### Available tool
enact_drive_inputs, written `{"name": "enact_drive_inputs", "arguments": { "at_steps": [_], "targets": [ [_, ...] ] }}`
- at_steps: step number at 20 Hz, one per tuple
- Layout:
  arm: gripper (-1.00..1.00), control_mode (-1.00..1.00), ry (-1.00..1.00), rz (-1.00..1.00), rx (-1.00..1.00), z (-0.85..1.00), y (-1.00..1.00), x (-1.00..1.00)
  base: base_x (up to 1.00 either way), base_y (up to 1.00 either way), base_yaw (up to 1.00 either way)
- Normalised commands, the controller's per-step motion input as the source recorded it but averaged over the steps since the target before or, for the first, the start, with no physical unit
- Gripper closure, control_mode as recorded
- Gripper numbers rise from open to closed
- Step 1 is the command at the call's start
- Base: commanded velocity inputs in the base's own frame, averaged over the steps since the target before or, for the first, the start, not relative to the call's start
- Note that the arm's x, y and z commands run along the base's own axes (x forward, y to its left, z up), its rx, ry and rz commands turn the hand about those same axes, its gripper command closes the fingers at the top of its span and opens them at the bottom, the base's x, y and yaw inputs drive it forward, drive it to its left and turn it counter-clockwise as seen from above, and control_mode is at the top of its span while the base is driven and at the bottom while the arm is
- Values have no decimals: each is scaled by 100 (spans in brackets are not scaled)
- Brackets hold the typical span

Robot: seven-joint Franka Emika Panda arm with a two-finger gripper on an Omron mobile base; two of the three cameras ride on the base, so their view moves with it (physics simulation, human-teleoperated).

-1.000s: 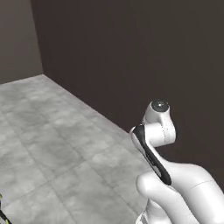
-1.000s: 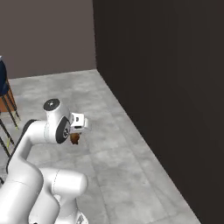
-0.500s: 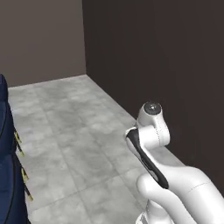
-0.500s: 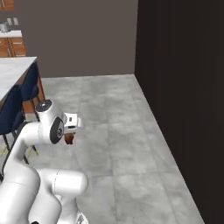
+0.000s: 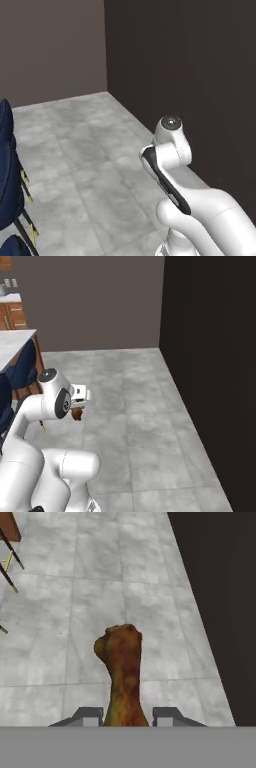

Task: Take the chicken drumsticks from the pan and place one on each plate on the dining counter.

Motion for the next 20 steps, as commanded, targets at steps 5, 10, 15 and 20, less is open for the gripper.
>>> {"name": "enact_drive_inputs", "arguments": {
  "at_steps": [5, 10, 15, 20],
  "targets": [
    [100, 100, 0, 0, 0, 0, 0, 0, 100, 2, 34],
    [100, 100, 0, 0, 0, 0, 0, 0, 100, 0, 45],
    [100, 100, 0, 0, 0, 0, 0, 0, 100, 0, 46],
    [100, 100, 0, 0, 0, 0, 0, 0, 93, 1, 53]
  ]
}}
